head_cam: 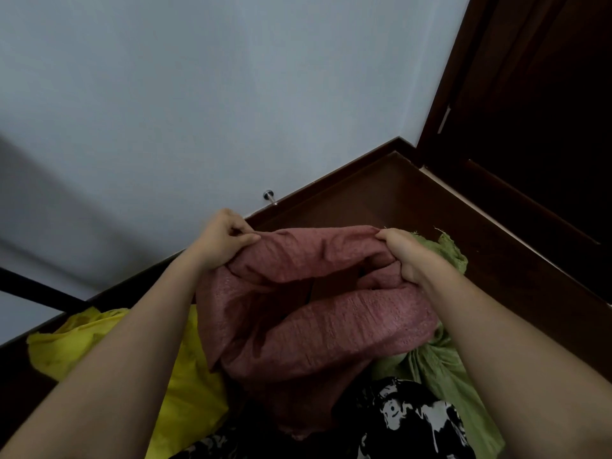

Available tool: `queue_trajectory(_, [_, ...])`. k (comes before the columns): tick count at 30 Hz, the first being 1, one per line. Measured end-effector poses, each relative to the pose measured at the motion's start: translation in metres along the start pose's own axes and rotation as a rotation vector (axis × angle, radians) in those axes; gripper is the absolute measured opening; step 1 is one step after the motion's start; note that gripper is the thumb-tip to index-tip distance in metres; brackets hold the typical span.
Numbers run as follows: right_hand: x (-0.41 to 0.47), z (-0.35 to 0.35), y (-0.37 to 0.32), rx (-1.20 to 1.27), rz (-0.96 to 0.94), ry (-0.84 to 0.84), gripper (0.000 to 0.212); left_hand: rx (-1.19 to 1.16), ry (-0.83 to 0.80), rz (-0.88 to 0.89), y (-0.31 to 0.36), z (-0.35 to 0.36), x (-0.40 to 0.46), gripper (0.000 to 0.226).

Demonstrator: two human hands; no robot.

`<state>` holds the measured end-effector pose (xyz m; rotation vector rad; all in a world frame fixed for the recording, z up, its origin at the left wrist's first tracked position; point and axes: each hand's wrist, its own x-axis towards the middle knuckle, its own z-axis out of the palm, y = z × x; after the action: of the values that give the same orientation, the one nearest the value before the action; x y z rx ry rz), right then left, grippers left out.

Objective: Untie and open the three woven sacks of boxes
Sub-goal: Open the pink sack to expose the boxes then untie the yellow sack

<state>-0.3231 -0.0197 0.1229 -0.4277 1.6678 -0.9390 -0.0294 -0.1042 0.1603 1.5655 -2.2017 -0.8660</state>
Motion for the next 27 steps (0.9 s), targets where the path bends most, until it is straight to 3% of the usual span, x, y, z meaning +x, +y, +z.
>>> queue_trajectory(2, [0.007, 0.002, 0.003, 0.028, 0.005, 0.061, 0.021, 0.235, 0.101, -0.061, -0.008, 0.009, 0.010, 0.016])
queue_trajectory(3, [0.009, 0.003, 0.004, -0.037, -0.050, 0.121, 0.028, 0.235, 0.130, -0.106, -0.007, 0.016, 0.013, 0.017])
queue_trajectory(5, [0.009, 0.007, 0.006, -0.333, -0.272, 0.258, 0.033, 0.110, 0.191, -0.170, -0.002, 0.028, 0.020, 0.024])
queue_trajectory(9, [0.009, 0.017, 0.002, -0.958, -0.697, 0.396, 0.020, -0.232, 0.179, -0.267, 0.015, 0.040, 0.027, 0.036])
queue_trajectory(10, [0.009, 0.021, 0.001, -1.030, -0.784, 0.372, 0.025, -0.309, 0.146, -0.272, 0.018, 0.042, 0.028, 0.036])
queue_trajectory(14, [0.008, 0.044, 0.001, -1.165, -1.023, 0.012, 0.077, -0.450, 0.015, -0.223, 0.038, 0.037, 0.021, 0.035])
queue_trajectory(15, [0.011, 0.047, 0.001, -1.165, -1.036, -0.036, 0.071, -0.492, -0.015, -0.219, 0.043, 0.035, 0.019, 0.033])
queue_trajectory(17, [0.014, 0.051, -0.001, -1.084, -1.055, -0.065, 0.032, -0.523, -0.069, -0.221, 0.049, 0.029, 0.014, 0.024])
queue_trajectory(18, [0.015, 0.052, -0.003, -1.014, -1.038, -0.069, 0.025, -0.482, -0.095, -0.208, 0.049, 0.025, 0.012, 0.024])
queue_trajectory(21, [0.014, 0.054, -0.014, -0.753, -0.879, -0.076, 0.036, -0.105, -0.154, -0.083, 0.038, 0.018, 0.009, 0.057])
queue_trajectory(22, [0.012, 0.054, -0.017, -0.693, -0.810, -0.053, 0.041, 0.005, -0.141, -0.029, 0.032, 0.019, 0.009, 0.058])
queue_trajectory(25, [0.014, 0.056, -0.020, -0.431, -0.580, 0.008, 0.045, 0.218, 0.052, 0.027, 0.006, 0.025, 0.010, 0.030])
queue_trajectory(27, [0.019, 0.053, -0.023, -0.230, -0.413, 0.045, 0.038, 0.262, 0.172, -0.055, -0.011, 0.025, 0.006, 0.018])
